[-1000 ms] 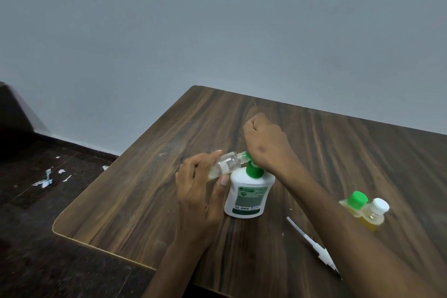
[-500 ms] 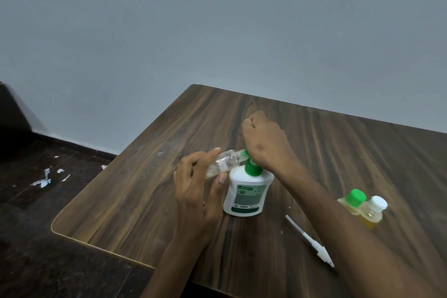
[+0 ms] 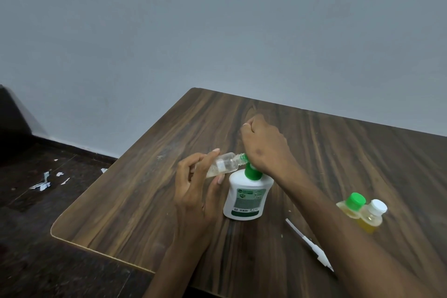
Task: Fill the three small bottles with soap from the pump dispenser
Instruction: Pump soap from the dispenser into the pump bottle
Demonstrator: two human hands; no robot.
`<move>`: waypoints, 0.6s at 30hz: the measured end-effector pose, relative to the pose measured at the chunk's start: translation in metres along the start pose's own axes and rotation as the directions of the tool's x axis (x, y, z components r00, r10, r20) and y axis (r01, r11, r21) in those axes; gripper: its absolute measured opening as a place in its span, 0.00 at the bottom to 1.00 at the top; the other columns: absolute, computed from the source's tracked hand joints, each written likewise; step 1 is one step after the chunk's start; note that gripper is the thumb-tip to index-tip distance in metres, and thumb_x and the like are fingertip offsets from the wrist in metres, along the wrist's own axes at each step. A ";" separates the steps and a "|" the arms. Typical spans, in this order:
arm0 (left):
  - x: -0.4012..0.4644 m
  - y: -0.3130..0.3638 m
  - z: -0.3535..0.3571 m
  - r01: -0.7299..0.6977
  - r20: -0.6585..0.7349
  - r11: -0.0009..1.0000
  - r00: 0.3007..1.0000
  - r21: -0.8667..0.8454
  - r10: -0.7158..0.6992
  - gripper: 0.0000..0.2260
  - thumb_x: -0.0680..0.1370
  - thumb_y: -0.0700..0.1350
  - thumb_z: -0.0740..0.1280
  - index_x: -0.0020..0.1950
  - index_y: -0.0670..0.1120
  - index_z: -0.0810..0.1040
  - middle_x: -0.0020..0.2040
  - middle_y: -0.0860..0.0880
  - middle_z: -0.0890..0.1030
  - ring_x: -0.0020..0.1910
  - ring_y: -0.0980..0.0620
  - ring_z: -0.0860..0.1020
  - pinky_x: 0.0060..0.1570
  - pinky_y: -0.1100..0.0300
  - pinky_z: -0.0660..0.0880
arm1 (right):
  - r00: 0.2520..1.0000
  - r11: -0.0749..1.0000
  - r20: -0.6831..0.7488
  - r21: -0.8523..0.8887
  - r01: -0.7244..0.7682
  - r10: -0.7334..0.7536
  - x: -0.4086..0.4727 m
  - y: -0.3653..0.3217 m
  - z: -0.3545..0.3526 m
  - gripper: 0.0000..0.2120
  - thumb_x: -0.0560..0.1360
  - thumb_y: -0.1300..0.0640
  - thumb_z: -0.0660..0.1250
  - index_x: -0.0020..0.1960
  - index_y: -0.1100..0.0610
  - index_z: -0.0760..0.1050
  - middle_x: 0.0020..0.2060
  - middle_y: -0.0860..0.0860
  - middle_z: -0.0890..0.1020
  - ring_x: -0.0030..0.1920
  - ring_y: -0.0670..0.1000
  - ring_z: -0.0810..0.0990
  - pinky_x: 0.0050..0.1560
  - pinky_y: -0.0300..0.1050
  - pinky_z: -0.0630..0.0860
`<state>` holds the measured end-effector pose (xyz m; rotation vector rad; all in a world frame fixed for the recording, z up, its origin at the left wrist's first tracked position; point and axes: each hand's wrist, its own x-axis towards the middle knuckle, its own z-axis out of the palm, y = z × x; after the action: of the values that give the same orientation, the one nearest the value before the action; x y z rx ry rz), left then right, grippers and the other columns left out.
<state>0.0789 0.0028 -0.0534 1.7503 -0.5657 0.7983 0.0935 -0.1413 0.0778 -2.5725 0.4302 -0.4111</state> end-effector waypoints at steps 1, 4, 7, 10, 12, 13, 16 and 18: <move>0.000 0.000 0.000 -0.002 -0.003 1.000 1.000 0.000 0.002 0.17 0.85 0.46 0.65 0.74 0.50 0.77 0.65 0.48 0.74 0.65 0.61 0.74 0.60 0.71 0.72 | 1.000 1.000 0.010 -0.007 -0.005 0.005 0.000 0.000 0.000 0.14 0.85 0.50 0.49 0.60 0.55 0.70 0.41 0.47 0.78 0.41 0.48 0.76 0.63 0.62 0.72; -0.001 0.000 0.001 -0.007 -0.010 1.000 1.000 -0.009 0.007 0.18 0.85 0.46 0.65 0.75 0.50 0.77 0.65 0.47 0.74 0.65 0.62 0.73 0.60 0.72 0.72 | 0.999 0.999 -0.007 -0.023 0.034 -0.035 0.001 -0.002 -0.003 0.13 0.85 0.49 0.49 0.58 0.54 0.70 0.41 0.47 0.78 0.42 0.49 0.78 0.64 0.63 0.72; -0.001 -0.001 0.001 -0.012 -0.009 1.000 1.000 0.000 0.012 0.18 0.85 0.46 0.65 0.75 0.49 0.77 0.65 0.47 0.74 0.65 0.62 0.73 0.60 0.73 0.72 | 1.000 0.999 -0.007 -0.020 0.027 -0.027 0.001 -0.001 -0.002 0.13 0.85 0.49 0.49 0.58 0.53 0.69 0.40 0.46 0.77 0.41 0.47 0.76 0.64 0.62 0.73; -0.001 -0.001 0.000 -0.014 -0.007 1.000 1.000 0.004 0.014 0.18 0.85 0.45 0.65 0.75 0.49 0.77 0.64 0.47 0.74 0.64 0.62 0.74 0.59 0.73 0.72 | 1.000 0.999 0.015 -0.035 0.013 -0.012 0.000 -0.001 -0.001 0.13 0.85 0.49 0.49 0.58 0.54 0.69 0.41 0.48 0.78 0.41 0.47 0.76 0.64 0.62 0.72; -0.001 -0.001 0.000 -0.014 -0.007 1.000 1.000 0.003 0.014 0.18 0.85 0.45 0.65 0.75 0.49 0.77 0.64 0.47 0.74 0.64 0.62 0.74 0.59 0.74 0.72 | 0.999 0.998 -0.010 -0.039 0.043 -0.043 0.001 -0.002 -0.003 0.13 0.85 0.49 0.49 0.58 0.53 0.69 0.42 0.48 0.78 0.42 0.49 0.77 0.63 0.62 0.72; -0.001 -0.001 0.000 -0.016 -0.010 1.000 1.000 0.005 0.016 0.18 0.85 0.44 0.66 0.75 0.49 0.77 0.64 0.47 0.74 0.64 0.62 0.74 0.59 0.74 0.72 | 0.999 0.998 -0.019 -0.038 0.050 -0.051 0.001 -0.002 -0.003 0.12 0.85 0.49 0.49 0.57 0.53 0.69 0.42 0.47 0.78 0.42 0.49 0.77 0.63 0.62 0.72; -0.001 -0.001 0.001 -0.015 -0.021 1.000 1.000 0.015 0.015 0.19 0.84 0.40 0.68 0.75 0.49 0.77 0.64 0.47 0.74 0.64 0.62 0.74 0.59 0.72 0.72 | 1.000 0.999 0.002 -0.044 0.028 -0.028 0.001 0.000 0.000 0.13 0.85 0.49 0.49 0.58 0.53 0.69 0.42 0.47 0.78 0.41 0.48 0.76 0.64 0.62 0.72; -0.001 -0.001 0.001 -0.017 -0.020 1.000 1.000 0.015 0.017 0.19 0.84 0.41 0.68 0.75 0.49 0.77 0.64 0.48 0.74 0.64 0.62 0.74 0.59 0.73 0.72 | 0.999 0.998 0.005 -0.046 0.032 -0.032 0.001 -0.001 -0.001 0.14 0.85 0.49 0.49 0.58 0.54 0.69 0.42 0.47 0.78 0.42 0.48 0.77 0.64 0.62 0.72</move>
<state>0.0791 0.0025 -0.0548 1.7507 -0.5631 0.8332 0.0944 -0.1414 0.0792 -2.6275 0.4014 -0.4110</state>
